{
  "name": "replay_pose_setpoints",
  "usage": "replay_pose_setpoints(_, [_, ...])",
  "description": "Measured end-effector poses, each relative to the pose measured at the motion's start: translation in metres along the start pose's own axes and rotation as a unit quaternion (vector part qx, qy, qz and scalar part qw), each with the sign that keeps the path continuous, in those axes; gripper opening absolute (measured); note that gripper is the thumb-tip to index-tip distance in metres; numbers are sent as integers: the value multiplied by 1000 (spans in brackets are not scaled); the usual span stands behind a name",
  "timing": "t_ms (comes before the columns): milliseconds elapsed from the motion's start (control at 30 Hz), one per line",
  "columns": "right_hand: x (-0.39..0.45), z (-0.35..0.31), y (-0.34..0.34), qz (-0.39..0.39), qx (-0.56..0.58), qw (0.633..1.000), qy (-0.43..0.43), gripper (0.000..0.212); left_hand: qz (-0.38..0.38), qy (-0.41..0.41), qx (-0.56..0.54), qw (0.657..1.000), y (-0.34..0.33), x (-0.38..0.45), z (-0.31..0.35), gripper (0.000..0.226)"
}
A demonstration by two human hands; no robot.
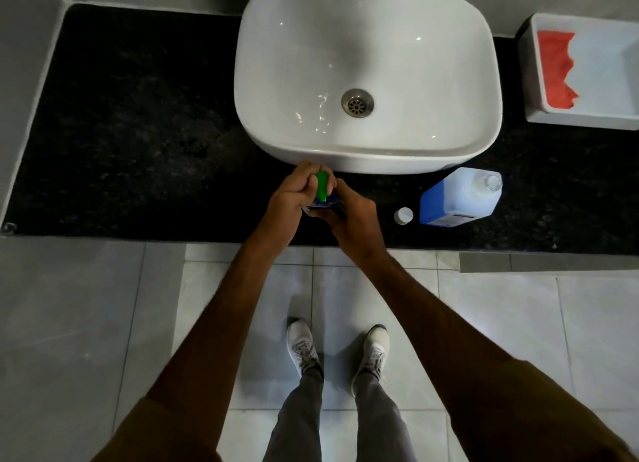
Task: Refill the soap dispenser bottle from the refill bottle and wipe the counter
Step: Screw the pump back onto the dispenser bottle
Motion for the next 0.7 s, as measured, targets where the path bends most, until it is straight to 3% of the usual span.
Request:
replay_pose_setpoints(167, [0,1,-1,0,4,1000,-1,47,7,-11,10,1000,2,0,-3,35])
replay_pose_setpoints(333, [0,3,-2,6,8,1000,-1,51,11,-21,3,1000,1,2,-4,33])
replay_pose_setpoints(433, [-3,5,-5,19,-2,1000,-7,52,87,-44,-12,995,5,-13,-6,30])
replay_pose_setpoints(500, [-7,5,-10,23,10,999,-22,52,128,-40,26,991,14,-30,-14,35])
replay_pose_setpoints(600, [-5,-3,-22,9,29,999,-33,55,126,-8,127,984,32,-51,-27,46])
replay_pose_setpoints(700, [15,-23,-40,-25,48,998,-22,54,157,-1,143,977,63,-65,-25,45])
Point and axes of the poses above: each hand's wrist, its own x-axis towards the middle knuckle, its own y-axis out of the back of the hand, z = x × y, the point moved 5 cm from there along x, towards the middle knuckle, and after that the axes turned 11 degrees about -z, right-handed, at the moved point
